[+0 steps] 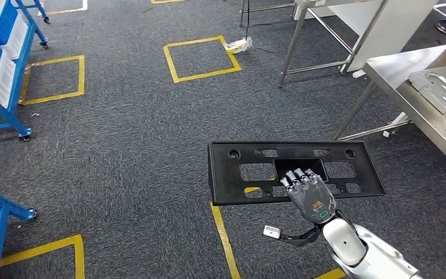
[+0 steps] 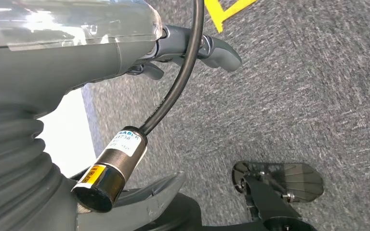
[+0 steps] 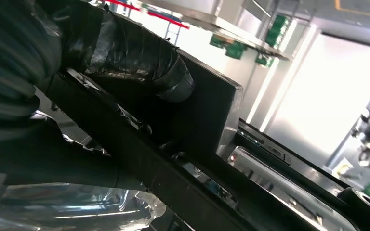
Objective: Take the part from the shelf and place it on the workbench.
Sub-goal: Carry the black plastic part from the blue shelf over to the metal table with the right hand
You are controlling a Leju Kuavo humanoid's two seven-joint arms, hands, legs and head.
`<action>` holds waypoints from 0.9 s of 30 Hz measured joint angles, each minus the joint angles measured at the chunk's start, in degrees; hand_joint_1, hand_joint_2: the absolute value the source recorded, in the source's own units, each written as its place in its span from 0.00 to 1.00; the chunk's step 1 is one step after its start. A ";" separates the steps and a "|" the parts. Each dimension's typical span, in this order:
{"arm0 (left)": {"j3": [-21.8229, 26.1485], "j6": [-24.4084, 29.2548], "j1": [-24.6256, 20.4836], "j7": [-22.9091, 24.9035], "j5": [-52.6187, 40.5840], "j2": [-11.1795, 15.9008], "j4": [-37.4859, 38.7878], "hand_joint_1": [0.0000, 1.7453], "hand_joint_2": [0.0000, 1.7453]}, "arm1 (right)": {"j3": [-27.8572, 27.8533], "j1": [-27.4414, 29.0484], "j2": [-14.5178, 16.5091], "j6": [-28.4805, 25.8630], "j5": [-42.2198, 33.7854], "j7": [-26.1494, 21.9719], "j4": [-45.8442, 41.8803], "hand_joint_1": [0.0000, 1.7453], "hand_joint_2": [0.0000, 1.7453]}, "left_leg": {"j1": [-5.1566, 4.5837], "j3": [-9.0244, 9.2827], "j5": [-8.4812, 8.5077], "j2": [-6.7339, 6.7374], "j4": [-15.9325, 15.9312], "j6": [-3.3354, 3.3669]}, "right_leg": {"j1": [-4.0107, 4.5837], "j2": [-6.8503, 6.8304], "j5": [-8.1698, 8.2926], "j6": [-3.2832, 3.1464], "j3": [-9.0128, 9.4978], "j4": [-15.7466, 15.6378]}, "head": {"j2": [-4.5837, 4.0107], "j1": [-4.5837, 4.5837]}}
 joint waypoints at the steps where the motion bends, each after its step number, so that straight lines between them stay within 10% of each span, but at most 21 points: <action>1: 0.00 -0.02 0.01 0.04 -0.01 0.00 0.00 0.00 1.00 | 0.18 0.06 0.02 0.02 0.00 0.16 0.21 1.00 1.00 | -0.02 0.07 -0.12 0.73 0.01 -0.05 | -0.09 -0.15 1.02 0.07 0.38 -0.83 | 0.00 0.00; 4: 0.00 -0.07 -0.04 0.16 -0.07 -0.06 -0.01 0.00 1.00 | 0.41 0.01 0.02 0.07 0.00 0.79 0.53 1.00 1.00 | -0.16 0.61 -0.61 2.67 0.02 -0.49 | 0.21 -2.42 5.84 -0.32 5.91 -11.36 | 0.00 -0.01; 8: 0.00 -0.16 -0.13 0.36 -0.11 -0.13 -0.01 0.00 1.00 | 0.45 -0.29 -0.10 0.13 0.00 1.16 0.72 1.00 1.00 | -0.29 1.36 -1.23 4.74 -0.10 -1.64 | 1.24 -2.66 6.50 -1.85 7.78 -15.22 | 0.00 -0.01; 14: 0.00 -0.18 -0.33 0.44 -0.10 -0.21 -0.01 0.00 1.00 | 0.43 -0.45 -0.31 0.14 0.00 1.02 0.79 1.00 1.00 | 0.10 1.10 -3.18 1.24 2.17 -2.72 | 0.58 -0.68 6.95 -2.96 8.97 -16.45 | 0.00 -0.01; 18: 0.00 -0.18 -0.02 0.52 0.03 -0.21 -0.01 0.00 1.00 | 0.13 -0.65 -0.09 0.10 0.00 0.09 1.08 1.00 1.00 | 0.22 -4.47 -5.24 -1.23 11.19 -2.75 | 0.65 2.52 6.76 -3.46 8.96 -16.01 | 0.00 -0.08; 21: 0.00 -0.18 0.06 0.71 0.04 -0.21 -0.01 0.00 1.00 | -0.48 -0.53 0.01 0.03 0.00 -0.55 1.25 1.00 1.00 | 0.58 -1.95 -0.46 -4.90 3.83 -2.49 | 0.53 5.70 6.04 -2.72 8.56 -14.73 | 0.00 -0.05; 23: 0.01 -0.18 0.02 0.87 -0.01 -0.21 -0.01 0.00 1.00 | -0.90 -0.47 0.07 -0.01 0.00 -0.89 1.26 1.00 1.00 | 0.53 -0.96 -0.34 -6.35 1.63 -2.13 | 0.30 7.00 5.95 -1.93 7.94 -14.28 | 0.00 -0.01; 25: 0.02 -0.18 -0.04 1.03 -0.02 -0.20 -0.01 0.00 1.00 | -1.34 -0.22 0.09 -0.04 0.00 -1.51 1.30 1.00 1.00 | 0.41 -0.75 -0.05 -5.02 1.18 -1.47 | -0.02 7.63 6.14 -1.22 7.52 -14.34 | 0.00 -0.01; 27: 0.02 -0.18 -0.08 1.09 -0.02 -0.20 -0.01 0.00 1.00 | -1.79 -0.04 0.07 -0.04 0.00 -2.18 1.37 1.00 1.00 | 0.52 -0.49 0.28 -3.60 0.53 -0.71 | 0.13 4.69 4.94 -0.76 6.44 -12.45 | 0.00 0.07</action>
